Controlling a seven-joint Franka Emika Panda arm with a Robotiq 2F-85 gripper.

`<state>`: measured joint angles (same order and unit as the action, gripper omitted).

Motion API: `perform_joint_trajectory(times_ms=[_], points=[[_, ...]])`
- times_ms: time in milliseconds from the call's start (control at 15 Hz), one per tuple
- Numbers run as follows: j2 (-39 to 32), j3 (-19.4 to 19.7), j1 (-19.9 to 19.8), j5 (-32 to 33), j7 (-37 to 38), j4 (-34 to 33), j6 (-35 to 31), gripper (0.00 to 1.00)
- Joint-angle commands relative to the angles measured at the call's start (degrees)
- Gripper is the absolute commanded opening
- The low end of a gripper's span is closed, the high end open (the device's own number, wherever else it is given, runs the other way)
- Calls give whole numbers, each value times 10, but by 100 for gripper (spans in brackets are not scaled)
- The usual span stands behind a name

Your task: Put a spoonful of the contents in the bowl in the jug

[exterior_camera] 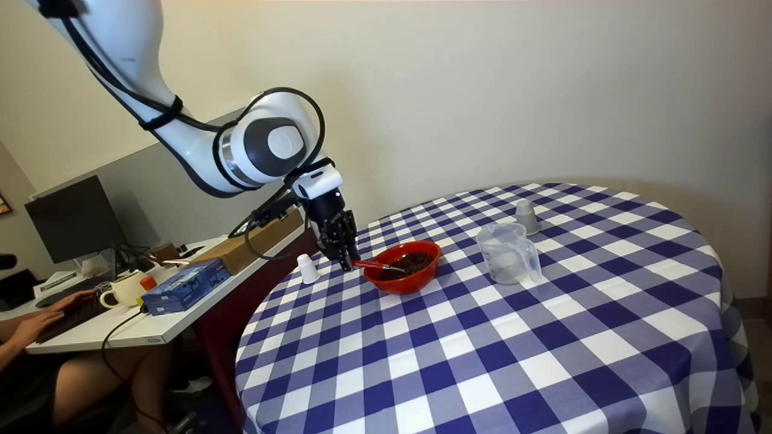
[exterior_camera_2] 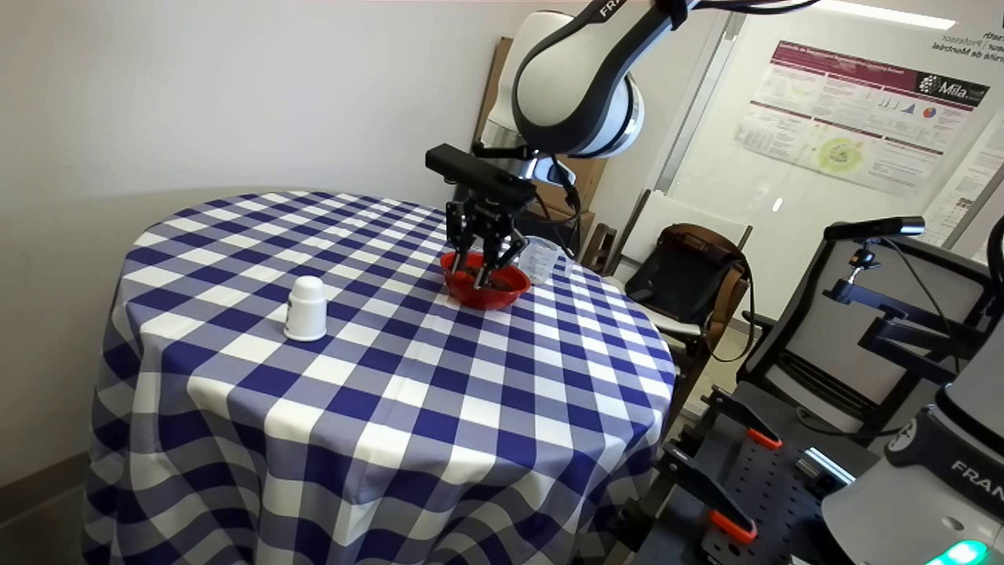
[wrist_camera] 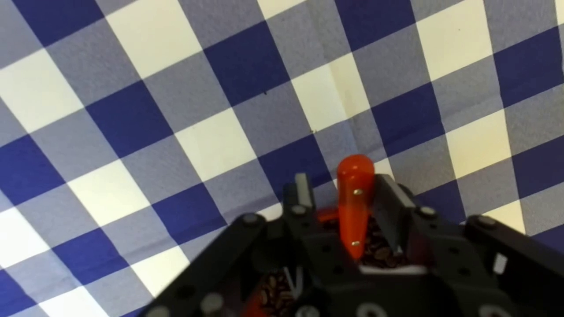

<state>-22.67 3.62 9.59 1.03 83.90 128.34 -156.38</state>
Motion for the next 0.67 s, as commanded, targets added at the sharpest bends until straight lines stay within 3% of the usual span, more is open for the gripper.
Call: perform_joint_trajectory(times_ms=[0,133,267,600], points=[[-4,0,2,-10,-18,1,-17,11],[-4,1,4,-8,-18,1,-17,4],[-3,1,5,-7,-18,1,-16,9],[1,3,8,-4,-18,1,-14,9]])
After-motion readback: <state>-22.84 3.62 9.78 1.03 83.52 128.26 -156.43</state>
